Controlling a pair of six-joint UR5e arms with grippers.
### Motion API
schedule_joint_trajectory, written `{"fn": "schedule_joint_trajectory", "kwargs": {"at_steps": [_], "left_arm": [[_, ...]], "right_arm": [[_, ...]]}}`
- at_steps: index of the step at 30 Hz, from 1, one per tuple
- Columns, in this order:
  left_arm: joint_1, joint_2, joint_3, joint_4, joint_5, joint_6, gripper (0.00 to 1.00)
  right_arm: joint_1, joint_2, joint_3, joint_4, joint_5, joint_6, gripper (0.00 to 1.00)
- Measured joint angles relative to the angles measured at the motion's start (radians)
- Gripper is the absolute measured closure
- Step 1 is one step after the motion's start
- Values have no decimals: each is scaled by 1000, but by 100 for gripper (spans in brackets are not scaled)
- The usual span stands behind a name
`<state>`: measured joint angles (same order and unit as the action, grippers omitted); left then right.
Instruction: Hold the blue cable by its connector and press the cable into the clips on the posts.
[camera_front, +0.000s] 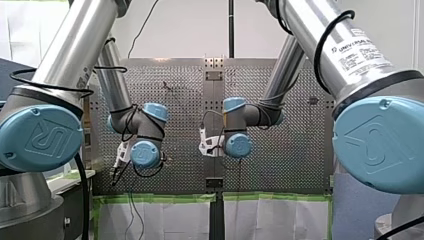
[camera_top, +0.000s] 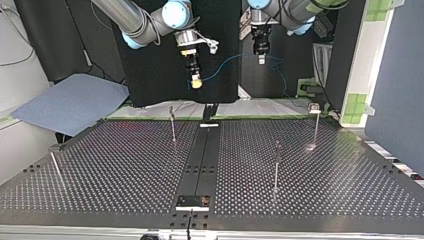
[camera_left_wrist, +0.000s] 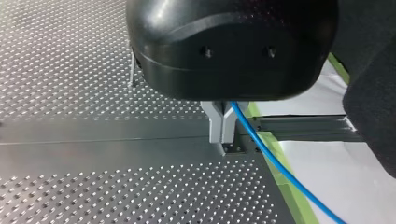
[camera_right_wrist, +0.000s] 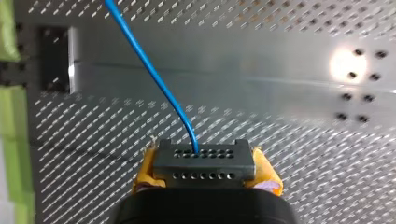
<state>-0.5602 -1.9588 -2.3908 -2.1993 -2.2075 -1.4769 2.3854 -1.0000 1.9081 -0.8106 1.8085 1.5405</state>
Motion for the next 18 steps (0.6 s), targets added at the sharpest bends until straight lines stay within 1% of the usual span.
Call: {"fn": "schedule_joint_trajectory", "kwargs": {"at_steps": [4,8,10,13,15,18], "left_arm": [[12,35,2,-35,-5,-13,100],[28,71,22,-71,-13,-27,100],[35,93,41,-92,-15,-40,100],[46,121,68,-121,-23,-41,100],[59,140,87,-140,-36,-33,100],[82,166,112,-166,-42,-33,100]], "right_arm": [[3,-32,-14,31,-13,-2,100],[7,-63,-18,41,-24,0,100],[8,-83,-19,42,-39,2,100],[8,-107,-25,45,-69,7,100],[9,-114,-31,47,-90,10,100],[9,-118,-44,57,-110,12,100]]}}
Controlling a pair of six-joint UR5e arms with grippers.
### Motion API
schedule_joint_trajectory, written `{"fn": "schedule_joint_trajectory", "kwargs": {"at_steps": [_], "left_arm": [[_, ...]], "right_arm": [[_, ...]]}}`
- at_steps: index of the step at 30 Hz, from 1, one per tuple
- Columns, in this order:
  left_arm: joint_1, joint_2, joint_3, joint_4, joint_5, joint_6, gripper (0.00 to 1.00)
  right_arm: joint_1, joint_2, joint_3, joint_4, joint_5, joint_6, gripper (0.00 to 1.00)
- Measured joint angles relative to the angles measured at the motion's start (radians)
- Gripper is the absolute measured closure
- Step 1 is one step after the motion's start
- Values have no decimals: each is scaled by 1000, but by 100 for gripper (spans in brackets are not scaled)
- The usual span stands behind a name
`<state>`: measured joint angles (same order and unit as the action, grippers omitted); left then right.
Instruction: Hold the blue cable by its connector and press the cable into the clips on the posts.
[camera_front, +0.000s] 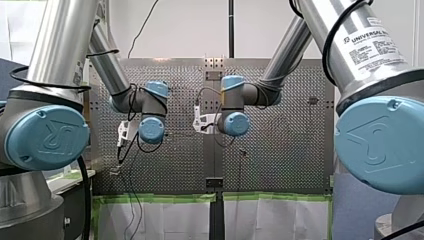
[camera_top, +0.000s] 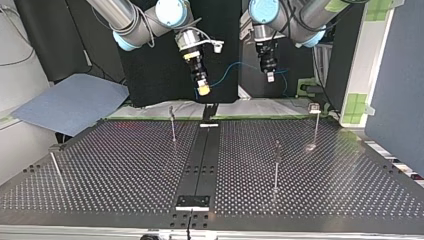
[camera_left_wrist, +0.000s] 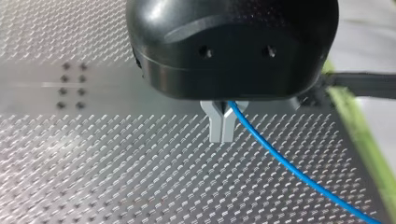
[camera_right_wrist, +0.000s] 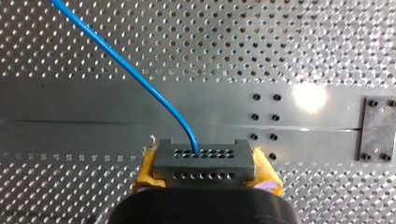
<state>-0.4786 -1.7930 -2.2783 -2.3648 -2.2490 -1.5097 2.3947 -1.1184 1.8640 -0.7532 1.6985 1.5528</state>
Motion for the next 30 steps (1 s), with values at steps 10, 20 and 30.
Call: {"fn": "schedule_joint_trajectory", "kwargs": {"at_steps": [10,20,30], "left_arm": [[75,88,91,-91,76,-57,100],[110,164,191,-191,176,-155,100],[116,245,275,-275,170,-239,100]], "right_arm": [[0,-2,-23,22,-4,1,100],[0,-3,-65,43,-5,3,100],[-6,-4,-149,122,-9,6,100]]}}
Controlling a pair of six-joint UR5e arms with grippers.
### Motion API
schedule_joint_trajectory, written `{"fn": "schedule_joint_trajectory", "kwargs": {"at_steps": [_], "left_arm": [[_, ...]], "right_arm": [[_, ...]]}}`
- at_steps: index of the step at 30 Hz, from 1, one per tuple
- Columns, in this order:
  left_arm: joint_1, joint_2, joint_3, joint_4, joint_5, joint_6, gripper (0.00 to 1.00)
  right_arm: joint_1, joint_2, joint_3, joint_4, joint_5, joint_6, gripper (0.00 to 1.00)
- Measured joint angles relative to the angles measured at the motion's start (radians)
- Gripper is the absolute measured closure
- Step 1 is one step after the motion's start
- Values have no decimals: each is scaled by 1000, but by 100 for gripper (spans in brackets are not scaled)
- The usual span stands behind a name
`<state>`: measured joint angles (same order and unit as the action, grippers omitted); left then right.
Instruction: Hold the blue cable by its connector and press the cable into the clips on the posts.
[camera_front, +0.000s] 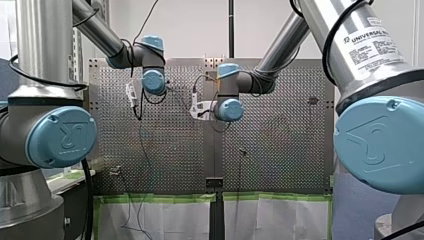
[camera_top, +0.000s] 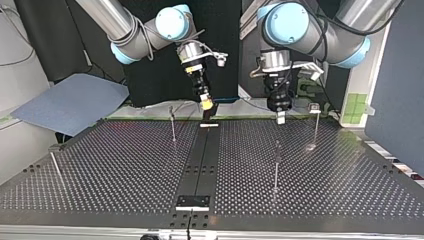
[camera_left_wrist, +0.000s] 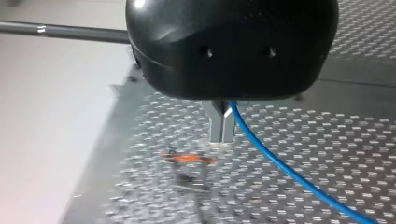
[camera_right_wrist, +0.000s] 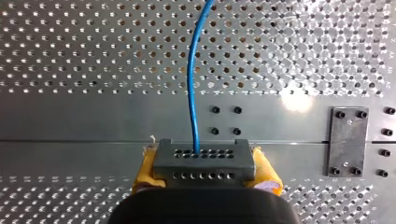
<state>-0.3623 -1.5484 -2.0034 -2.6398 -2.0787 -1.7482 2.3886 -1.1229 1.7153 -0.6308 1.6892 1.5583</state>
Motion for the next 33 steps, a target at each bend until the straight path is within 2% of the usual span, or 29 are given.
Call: {"fn": "schedule_joint_trajectory", "kwargs": {"at_steps": [3,7,11,16,21,24,28,33], "left_arm": [[2,2,22,-25,-18,-25,100],[14,13,32,-60,-21,-58,100],[28,38,34,-90,-24,-61,100],[37,29,34,-105,-1,-73,100],[62,59,34,-90,10,-49,100],[74,56,34,-86,24,-52,100],[93,51,38,-109,35,-54,100],[124,80,40,-150,37,-20,100]], "right_arm": [[-4,0,-29,29,-1,5,100],[-8,-1,-67,56,-2,11,100],[-11,0,-106,77,-3,14,100],[-11,0,-153,112,-4,14,100],[-14,0,-196,134,-10,17,100],[-17,0,-224,138,-18,21,100],[-21,1,-243,139,-22,23,100],[-27,0,-247,140,-23,23,100]]}}
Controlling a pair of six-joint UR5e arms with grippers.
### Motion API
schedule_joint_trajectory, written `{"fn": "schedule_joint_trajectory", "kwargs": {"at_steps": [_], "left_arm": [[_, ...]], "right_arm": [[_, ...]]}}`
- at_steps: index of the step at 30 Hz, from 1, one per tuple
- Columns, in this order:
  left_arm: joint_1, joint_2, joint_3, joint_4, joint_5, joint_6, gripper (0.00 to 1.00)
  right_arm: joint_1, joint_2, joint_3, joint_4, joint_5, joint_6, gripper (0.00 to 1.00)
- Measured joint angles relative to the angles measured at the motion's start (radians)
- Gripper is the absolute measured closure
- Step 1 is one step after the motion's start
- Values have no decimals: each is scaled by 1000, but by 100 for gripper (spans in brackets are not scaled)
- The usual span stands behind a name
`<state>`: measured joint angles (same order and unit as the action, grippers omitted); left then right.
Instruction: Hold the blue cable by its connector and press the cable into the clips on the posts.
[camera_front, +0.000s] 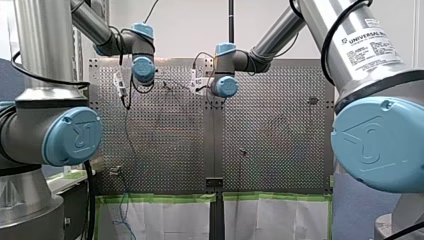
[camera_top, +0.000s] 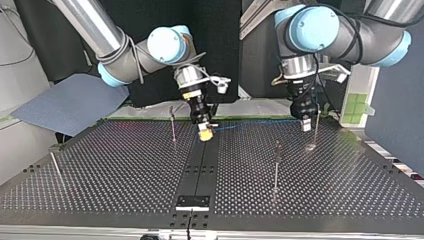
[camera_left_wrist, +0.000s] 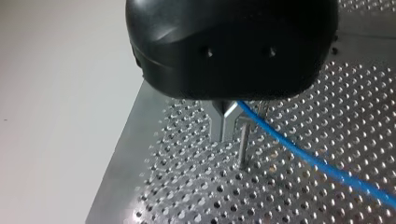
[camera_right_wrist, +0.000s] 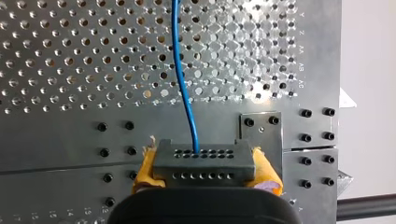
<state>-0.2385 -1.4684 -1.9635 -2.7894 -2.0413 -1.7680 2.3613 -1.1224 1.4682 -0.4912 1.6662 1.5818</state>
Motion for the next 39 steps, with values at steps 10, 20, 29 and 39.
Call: {"fn": "schedule_joint_trajectory", "kwargs": {"at_steps": [10,20,29,39], "left_arm": [[17,-6,0,39,43,59,100],[23,-77,0,67,95,77,100],[36,-104,0,69,108,78,100],[41,-105,30,58,107,66,100]], "right_arm": [[-14,3,-1,-4,-11,13,100],[-13,4,-23,-3,-50,20,100],[-8,17,-47,1,-56,20,100],[-4,65,-96,20,-62,26,100]]}}
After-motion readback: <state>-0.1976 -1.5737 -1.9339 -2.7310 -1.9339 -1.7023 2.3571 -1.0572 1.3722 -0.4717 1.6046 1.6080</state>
